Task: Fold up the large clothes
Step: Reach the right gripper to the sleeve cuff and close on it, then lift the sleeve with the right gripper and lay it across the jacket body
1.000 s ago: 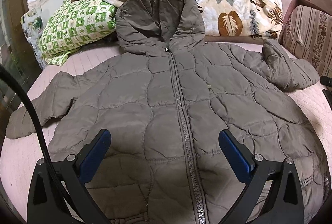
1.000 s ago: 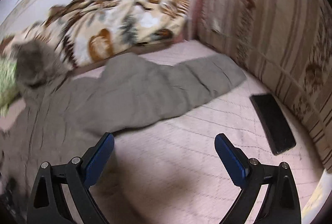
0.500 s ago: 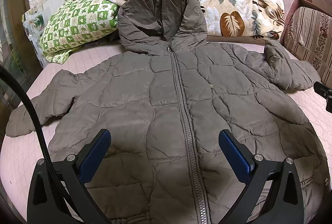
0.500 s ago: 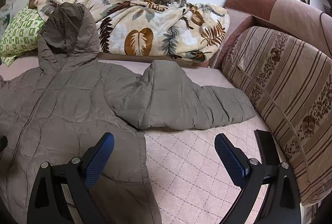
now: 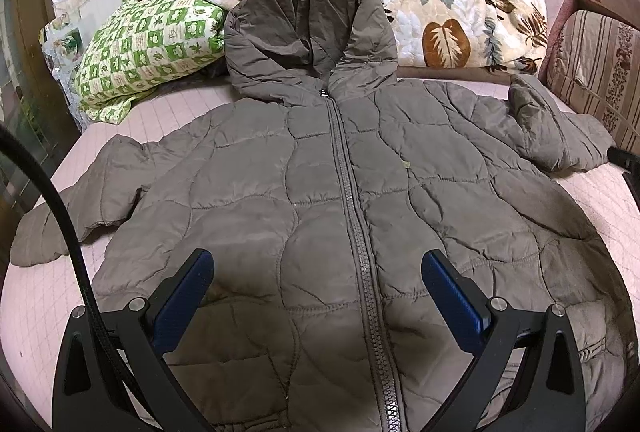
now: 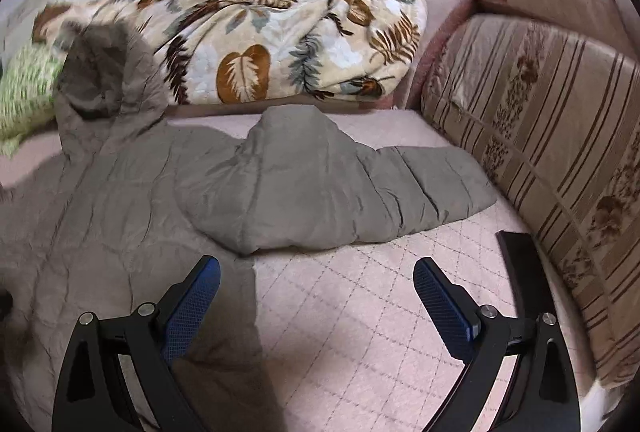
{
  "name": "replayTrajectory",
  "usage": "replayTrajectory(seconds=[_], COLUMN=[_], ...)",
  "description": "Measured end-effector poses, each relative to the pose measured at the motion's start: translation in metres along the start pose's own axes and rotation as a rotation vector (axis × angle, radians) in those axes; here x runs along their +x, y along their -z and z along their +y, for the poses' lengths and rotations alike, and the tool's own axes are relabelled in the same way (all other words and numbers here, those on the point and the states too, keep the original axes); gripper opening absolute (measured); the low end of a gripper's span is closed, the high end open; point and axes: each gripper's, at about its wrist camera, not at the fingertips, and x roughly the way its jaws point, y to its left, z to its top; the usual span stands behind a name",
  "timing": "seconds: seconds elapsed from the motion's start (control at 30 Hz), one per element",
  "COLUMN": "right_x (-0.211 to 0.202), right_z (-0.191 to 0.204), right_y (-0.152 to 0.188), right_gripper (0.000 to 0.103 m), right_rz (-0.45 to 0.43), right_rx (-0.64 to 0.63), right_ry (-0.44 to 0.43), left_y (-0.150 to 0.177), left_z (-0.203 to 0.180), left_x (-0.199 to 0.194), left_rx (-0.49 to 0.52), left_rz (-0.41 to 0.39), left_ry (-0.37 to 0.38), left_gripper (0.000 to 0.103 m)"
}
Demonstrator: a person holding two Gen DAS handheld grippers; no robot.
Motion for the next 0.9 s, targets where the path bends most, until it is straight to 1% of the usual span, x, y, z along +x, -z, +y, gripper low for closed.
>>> replayTrajectory(seconds=[0.07, 0.1, 0.13, 0.17, 0.2, 0.23, 0.33, 0.4, 0.43, 0.5, 0.6, 0.7, 0.77, 0.8, 0.83, 0.9], right_x=[0.010, 0.020, 0.030, 0.038, 0.050, 0.062, 0.095, 0.116, 0.132, 0.150, 0.172, 0.192, 0.206, 0.207, 0.207, 0.205], right_z=[-0.035, -0.059, -0.085, -0.104, -0.130, -0.155, -0.207, -0.224, -0.234, -0.244, -0.257, -0.267, -0.273, -0.275, -0.275, -0.278], right_y=[-0.010, -0.016, -0.022, -0.026, -0.032, -0.037, -0.050, -0.055, -0.055, -0.053, -0.051, -0.050, -0.048, -0.047, -0.047, -0.047], right_gripper=[0.095, 0.089, 0.078, 0.071, 0.059, 0.058, 0.058, 0.058, 0.058, 0.057, 0.057, 0.057, 0.057, 0.055, 0.040, 0.020], right_rz=[0.021, 0.039, 0.052, 0.060, 0.075, 0.092, 0.126, 0.154, 0.181, 0.208, 0.227, 0.235, 0.243, 0.218, 0.197, 0.186], right_rx=[0.113, 0.185, 0.260, 0.313, 0.379, 0.440, 0.554, 0.584, 0.611, 0.666, 0.696, 0.733, 0.762, 0.782, 0.787, 0.800], right_ry=[-0.071, -0.112, -0.142, -0.152, -0.153, -0.144, -0.143, -0.131, -0.120, -0.094, -0.010, 0.000, -0.018, -0.030, -0.044, -0.080], left_y=[-0.001, -0.001, -0.001, -0.002, -0.002, -0.002, -0.002, -0.002, -0.001, -0.001, 0.000, 0.001, 0.001, 0.001, 0.001, 0.001], left_z=[0.001, 0.002, 0.003, 0.004, 0.005, 0.007, 0.009, 0.010, 0.011, 0.012, 0.013, 0.012, 0.011, 0.010, 0.010, 0.009], left_x=[0.000, 0.000, -0.001, -0.001, -0.002, -0.002, 0.001, 0.004, 0.007, 0.011, 0.016, 0.020, 0.022, 0.023, 0.023, 0.021], left_rx=[0.002, 0.001, -0.002, -0.004, -0.006, -0.006, -0.006, -0.013, -0.016, -0.018, -0.015, -0.009, -0.005, -0.004, -0.003, 0.002], left_rz=[0.004, 0.004, 0.004, 0.004, 0.004, 0.003, 0.012, 0.025, 0.033, 0.045, 0.054, 0.065, 0.072, 0.075, 0.076, 0.072], left_ry=[0.002, 0.004, 0.009, 0.013, 0.018, 0.022, 0.030, 0.038, 0.040, 0.037, 0.034, 0.038, 0.038, 0.040, 0.043, 0.042], left_gripper=[0.103, 0.103, 0.103, 0.103, 0.103, 0.103, 0.103, 0.103, 0.103, 0.103, 0.103, 0.103, 0.103, 0.103, 0.103, 0.103])
